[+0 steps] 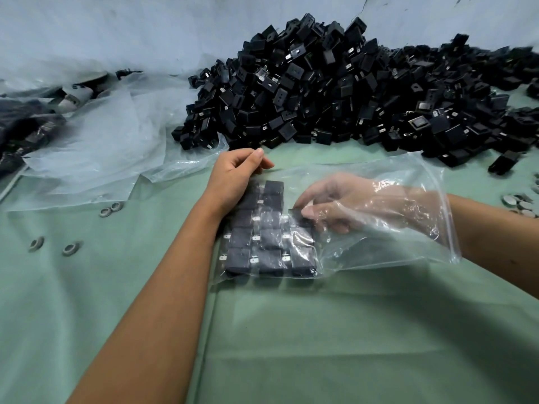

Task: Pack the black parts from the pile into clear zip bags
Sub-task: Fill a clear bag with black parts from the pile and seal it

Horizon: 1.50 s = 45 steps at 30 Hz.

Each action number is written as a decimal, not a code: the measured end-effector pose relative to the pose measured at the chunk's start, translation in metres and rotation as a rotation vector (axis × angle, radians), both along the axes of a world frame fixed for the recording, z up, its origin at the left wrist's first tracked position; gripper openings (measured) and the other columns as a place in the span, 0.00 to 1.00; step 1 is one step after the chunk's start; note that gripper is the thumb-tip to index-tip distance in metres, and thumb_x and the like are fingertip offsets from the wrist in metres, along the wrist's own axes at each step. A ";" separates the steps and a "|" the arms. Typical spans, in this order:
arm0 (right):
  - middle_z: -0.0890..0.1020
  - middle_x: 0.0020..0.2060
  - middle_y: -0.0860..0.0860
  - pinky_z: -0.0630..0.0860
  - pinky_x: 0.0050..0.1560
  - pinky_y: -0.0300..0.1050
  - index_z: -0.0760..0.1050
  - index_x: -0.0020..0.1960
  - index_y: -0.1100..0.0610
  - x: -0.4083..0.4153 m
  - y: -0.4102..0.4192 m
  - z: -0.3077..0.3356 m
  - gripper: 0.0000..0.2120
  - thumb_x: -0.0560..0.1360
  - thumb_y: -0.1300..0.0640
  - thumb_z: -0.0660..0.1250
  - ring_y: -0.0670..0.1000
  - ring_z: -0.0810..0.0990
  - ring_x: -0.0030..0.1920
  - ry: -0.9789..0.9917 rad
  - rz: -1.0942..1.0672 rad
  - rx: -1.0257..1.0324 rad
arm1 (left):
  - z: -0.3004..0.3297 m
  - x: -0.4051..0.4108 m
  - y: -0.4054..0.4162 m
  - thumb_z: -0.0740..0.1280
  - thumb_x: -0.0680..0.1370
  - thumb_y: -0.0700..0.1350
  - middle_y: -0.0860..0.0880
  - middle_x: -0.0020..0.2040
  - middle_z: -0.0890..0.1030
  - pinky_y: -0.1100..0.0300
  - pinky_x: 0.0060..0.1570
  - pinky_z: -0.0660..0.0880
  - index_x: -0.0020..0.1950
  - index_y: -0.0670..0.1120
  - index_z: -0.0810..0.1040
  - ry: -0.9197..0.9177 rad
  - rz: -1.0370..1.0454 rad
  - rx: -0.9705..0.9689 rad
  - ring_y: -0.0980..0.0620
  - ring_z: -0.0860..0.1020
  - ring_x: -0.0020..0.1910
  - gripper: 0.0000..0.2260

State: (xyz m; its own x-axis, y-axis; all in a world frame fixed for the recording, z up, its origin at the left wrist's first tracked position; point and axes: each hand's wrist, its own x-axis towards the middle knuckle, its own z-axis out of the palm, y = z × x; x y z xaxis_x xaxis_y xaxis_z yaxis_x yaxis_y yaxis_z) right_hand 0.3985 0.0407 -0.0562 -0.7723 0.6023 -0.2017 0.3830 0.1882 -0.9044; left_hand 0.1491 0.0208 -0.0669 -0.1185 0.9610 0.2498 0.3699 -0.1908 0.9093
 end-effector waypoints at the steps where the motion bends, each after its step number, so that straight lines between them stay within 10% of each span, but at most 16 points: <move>1: 0.86 0.37 0.54 0.71 0.21 0.36 0.83 0.57 0.52 0.002 0.001 0.001 0.21 0.70 0.41 0.72 0.46 0.77 0.25 0.001 0.020 -0.024 | -0.001 -0.002 0.000 0.63 0.85 0.48 0.46 0.45 0.87 0.57 0.51 0.78 0.47 0.42 0.86 -0.011 -0.010 -0.004 0.53 0.81 0.45 0.16; 10: 0.82 0.62 0.62 0.82 0.58 0.60 0.78 0.69 0.56 0.092 0.004 0.014 0.16 0.83 0.56 0.65 0.65 0.83 0.57 -0.019 0.092 -0.352 | -0.005 -0.001 -0.001 0.65 0.84 0.49 0.52 0.42 0.86 0.57 0.52 0.76 0.46 0.44 0.87 -0.001 -0.042 -0.055 0.57 0.82 0.43 0.14; 17: 0.81 0.30 0.56 0.69 0.19 0.37 0.84 0.51 0.66 0.135 0.012 0.036 0.08 0.81 0.66 0.66 0.46 0.75 0.23 -0.217 -0.648 -0.028 | -0.006 0.001 -0.001 0.65 0.82 0.53 0.50 0.43 0.86 0.51 0.54 0.77 0.43 0.48 0.87 -0.001 -0.051 -0.070 0.54 0.82 0.44 0.15; 21: 0.82 0.27 0.51 0.68 0.30 0.41 0.85 0.45 0.56 0.102 0.026 0.052 0.11 0.80 0.62 0.65 0.51 0.72 0.27 -0.151 -0.918 0.396 | -0.008 -0.001 0.003 0.65 0.82 0.54 0.51 0.45 0.87 0.55 0.54 0.77 0.43 0.49 0.87 -0.030 -0.013 -0.048 0.57 0.82 0.46 0.15; 32: 0.85 0.42 0.49 0.79 0.52 0.47 0.84 0.51 0.54 -0.114 0.023 0.051 0.06 0.77 0.58 0.68 0.55 0.83 0.49 -0.328 -0.272 0.825 | -0.002 -0.013 0.004 0.66 0.81 0.42 0.52 0.39 0.84 0.60 0.41 0.80 0.40 0.47 0.83 -0.491 0.495 0.103 0.58 0.80 0.42 0.11; 38: 0.76 0.61 0.55 0.72 0.66 0.51 0.75 0.66 0.56 -0.196 0.052 0.036 0.14 0.81 0.56 0.63 0.57 0.69 0.66 -0.443 -0.146 1.277 | -0.003 -0.036 0.012 0.65 0.78 0.41 0.55 0.36 0.80 0.47 0.51 0.82 0.40 0.48 0.79 -0.614 0.818 0.104 0.60 0.77 0.35 0.08; 42: 0.62 0.79 0.56 0.68 0.72 0.58 0.64 0.79 0.49 -0.229 0.074 0.031 0.27 0.81 0.55 0.65 0.58 0.56 0.80 -0.571 -0.014 1.283 | 0.000 -0.037 0.019 0.64 0.78 0.43 0.49 0.40 0.82 0.47 0.53 0.79 0.40 0.47 0.77 -0.558 0.905 0.047 0.46 0.80 0.44 0.07; 45: 0.53 0.83 0.54 0.55 0.80 0.58 0.57 0.82 0.45 -0.241 0.082 0.025 0.27 0.85 0.50 0.58 0.58 0.48 0.83 -0.703 0.105 1.187 | 0.000 -0.032 0.019 0.65 0.78 0.43 0.51 0.40 0.82 0.57 0.44 0.72 0.43 0.45 0.78 -0.449 0.931 0.044 0.54 0.77 0.40 0.06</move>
